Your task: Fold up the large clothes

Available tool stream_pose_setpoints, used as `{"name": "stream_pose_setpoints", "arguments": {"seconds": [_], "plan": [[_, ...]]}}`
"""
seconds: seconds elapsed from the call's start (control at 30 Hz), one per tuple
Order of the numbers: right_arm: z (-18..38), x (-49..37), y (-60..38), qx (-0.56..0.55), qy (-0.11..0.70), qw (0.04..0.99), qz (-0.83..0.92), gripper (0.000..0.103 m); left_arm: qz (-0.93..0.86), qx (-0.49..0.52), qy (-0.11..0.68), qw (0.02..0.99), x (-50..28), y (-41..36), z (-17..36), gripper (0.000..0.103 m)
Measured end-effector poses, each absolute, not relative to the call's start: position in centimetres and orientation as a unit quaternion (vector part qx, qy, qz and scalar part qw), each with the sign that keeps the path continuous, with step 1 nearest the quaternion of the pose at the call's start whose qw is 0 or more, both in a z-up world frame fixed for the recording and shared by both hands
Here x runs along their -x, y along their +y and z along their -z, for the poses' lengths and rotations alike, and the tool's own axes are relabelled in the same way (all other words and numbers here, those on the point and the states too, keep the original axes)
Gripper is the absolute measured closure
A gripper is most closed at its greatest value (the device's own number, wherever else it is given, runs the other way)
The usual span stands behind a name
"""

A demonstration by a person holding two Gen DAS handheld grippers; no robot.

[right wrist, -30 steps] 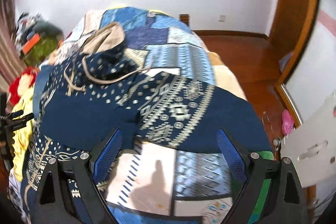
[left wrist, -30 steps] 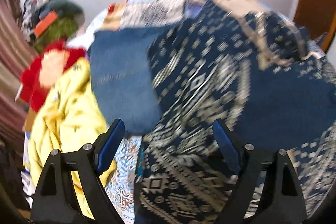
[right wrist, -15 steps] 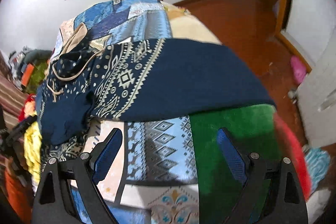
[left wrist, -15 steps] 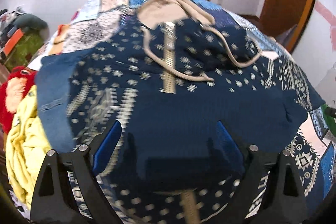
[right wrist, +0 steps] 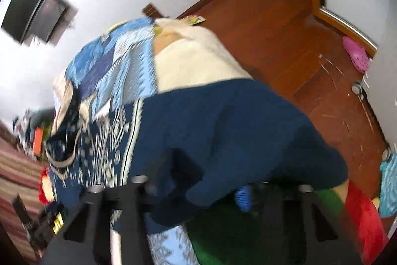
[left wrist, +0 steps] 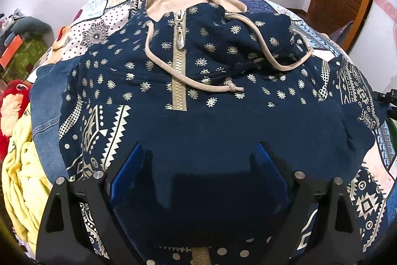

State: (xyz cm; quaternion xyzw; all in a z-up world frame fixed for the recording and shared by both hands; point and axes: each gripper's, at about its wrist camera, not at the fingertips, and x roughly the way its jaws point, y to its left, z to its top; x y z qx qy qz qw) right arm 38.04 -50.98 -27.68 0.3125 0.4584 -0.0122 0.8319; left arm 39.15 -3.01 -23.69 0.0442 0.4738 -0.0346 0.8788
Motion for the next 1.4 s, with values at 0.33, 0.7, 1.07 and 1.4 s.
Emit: {"name": "stream_pose_setpoints", "arguments": {"seconds": [0.33,0.7,1.07,1.4], "plan": [[13.8,-36.4,-46.7,-0.250,0.336,0.907,-0.049,0.094,0.028,-0.032,0.438,0.898,-36.1,-0.6,20.2,0.011],[3.7,-36.8,-26.9,-0.109,0.303,0.924,-0.207,0.094,0.016,-0.014,0.400,0.916,-30.9,4.8,17.3,0.011],[20.7,-35.6,-10.3,-0.024,0.497,0.826,-0.265,0.093,-0.034,0.014,0.409,0.912,-27.0,11.9,18.5,0.011],[25.4,-33.5,-11.0,-0.020,0.597,0.767,-0.235,0.093,-0.039,0.024,0.425,0.904,-25.8,12.4,19.9,0.011]]}}
